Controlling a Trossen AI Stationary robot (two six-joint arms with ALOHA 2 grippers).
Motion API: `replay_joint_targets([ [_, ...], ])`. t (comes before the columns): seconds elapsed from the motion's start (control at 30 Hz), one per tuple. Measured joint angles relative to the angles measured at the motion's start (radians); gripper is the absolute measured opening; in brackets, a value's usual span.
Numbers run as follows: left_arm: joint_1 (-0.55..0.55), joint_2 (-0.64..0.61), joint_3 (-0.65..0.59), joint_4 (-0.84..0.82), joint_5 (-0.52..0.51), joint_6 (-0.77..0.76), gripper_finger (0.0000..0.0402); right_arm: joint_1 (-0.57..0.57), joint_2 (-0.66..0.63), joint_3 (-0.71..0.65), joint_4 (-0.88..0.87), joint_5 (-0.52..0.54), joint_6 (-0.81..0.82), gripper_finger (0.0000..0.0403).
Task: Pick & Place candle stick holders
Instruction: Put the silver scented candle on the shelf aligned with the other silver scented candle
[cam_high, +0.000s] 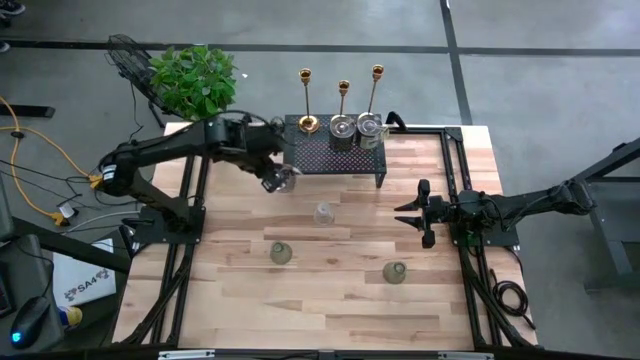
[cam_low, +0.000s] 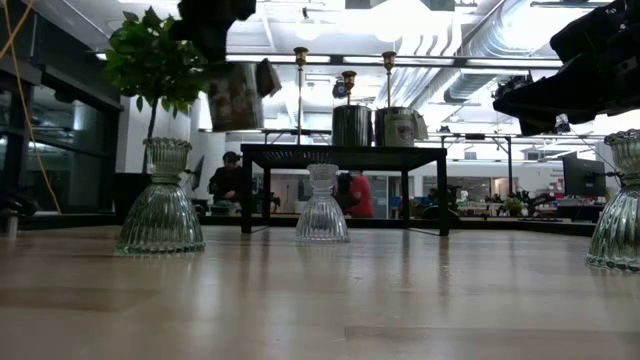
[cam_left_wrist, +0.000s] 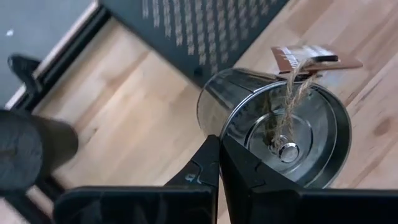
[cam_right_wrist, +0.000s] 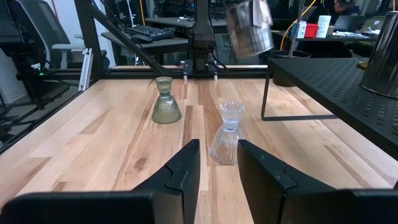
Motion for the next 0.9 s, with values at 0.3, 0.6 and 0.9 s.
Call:
replay_joint_targets([
  [0.3, 0.105, 0.074, 0.084, 0.057, 0.005, 0.072, 0.0, 0.0, 0.0, 0.0, 0.0, 0.0, 0.0, 0.0099],
  [0.6, 0.186, 0.172, 0.162, 0.081, 0.047, 0.127, 0.0, 0.0, 0.0, 0.0, 0.0, 0.0, 0.0, 0.0099],
  [0.9, 0.218, 0.216, 0.172, 0.122, 0.075, 0.135, 0.0, 0.0, 0.0, 0.0, 0.0, 0.0, 0.0, 0.0099],
])
